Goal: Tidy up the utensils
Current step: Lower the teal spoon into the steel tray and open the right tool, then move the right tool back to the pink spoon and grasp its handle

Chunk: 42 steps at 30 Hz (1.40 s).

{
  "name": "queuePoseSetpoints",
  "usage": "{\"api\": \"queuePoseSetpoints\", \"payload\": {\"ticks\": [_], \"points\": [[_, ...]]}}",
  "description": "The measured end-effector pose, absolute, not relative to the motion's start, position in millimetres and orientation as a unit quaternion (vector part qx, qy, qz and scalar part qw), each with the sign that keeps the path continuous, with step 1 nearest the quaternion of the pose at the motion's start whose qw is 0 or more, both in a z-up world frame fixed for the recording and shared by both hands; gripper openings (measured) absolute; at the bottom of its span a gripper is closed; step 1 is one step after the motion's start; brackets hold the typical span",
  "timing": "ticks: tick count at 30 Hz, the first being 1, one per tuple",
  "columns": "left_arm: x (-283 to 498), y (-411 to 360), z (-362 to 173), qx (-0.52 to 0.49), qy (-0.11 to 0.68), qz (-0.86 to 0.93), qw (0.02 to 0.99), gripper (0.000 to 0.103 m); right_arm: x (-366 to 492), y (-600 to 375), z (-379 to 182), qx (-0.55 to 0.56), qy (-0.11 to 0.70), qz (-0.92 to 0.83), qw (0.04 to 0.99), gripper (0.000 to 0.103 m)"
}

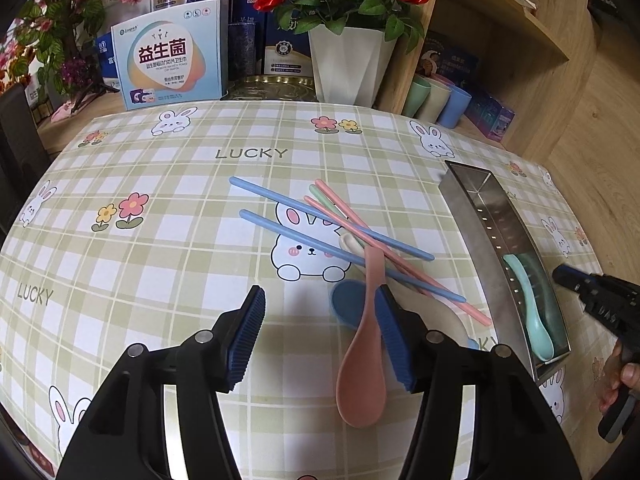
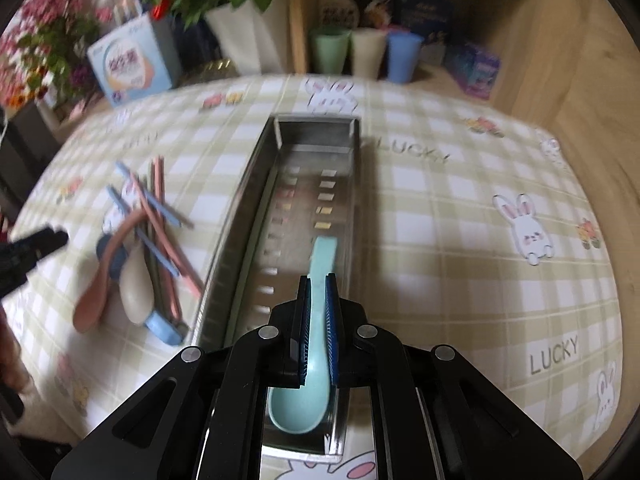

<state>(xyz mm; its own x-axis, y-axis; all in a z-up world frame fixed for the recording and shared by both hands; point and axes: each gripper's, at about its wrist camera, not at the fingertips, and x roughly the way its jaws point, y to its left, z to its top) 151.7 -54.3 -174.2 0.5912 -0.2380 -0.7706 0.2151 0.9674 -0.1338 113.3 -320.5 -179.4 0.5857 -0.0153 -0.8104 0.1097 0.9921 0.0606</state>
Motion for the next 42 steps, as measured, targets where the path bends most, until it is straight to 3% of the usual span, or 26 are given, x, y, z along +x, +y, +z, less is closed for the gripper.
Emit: {"api": "queuePoseSetpoints", "payload": {"ticks": [7,12,26,42], "points": [[143.2,-46.4,-178.7,-0.013,0.436,-0.138,0.889,0.056,87.2,-307.2,-170.8,0.141,0.396,-0.067,0.905,0.008],[134.8,-35.7,-185.9,-0.01,0.441,-0.137,0.887,0.055,75.4,-286.2,-179.8,0.13,0.392,-0.051,0.909,0.008],[138.8,4.6,-175.4,-0.018,0.429,-0.109,0.897,0.055,89.7,-248.2,-180.7,0.135,0.406,0.046,0.903,0.008],[139.9,59.2,-172.7,-0.062,0.416,-0.091,0.902,0.055,153.3,-163.5,-208.7,0.139,0.485,0.116,0.856,0.009]]}}
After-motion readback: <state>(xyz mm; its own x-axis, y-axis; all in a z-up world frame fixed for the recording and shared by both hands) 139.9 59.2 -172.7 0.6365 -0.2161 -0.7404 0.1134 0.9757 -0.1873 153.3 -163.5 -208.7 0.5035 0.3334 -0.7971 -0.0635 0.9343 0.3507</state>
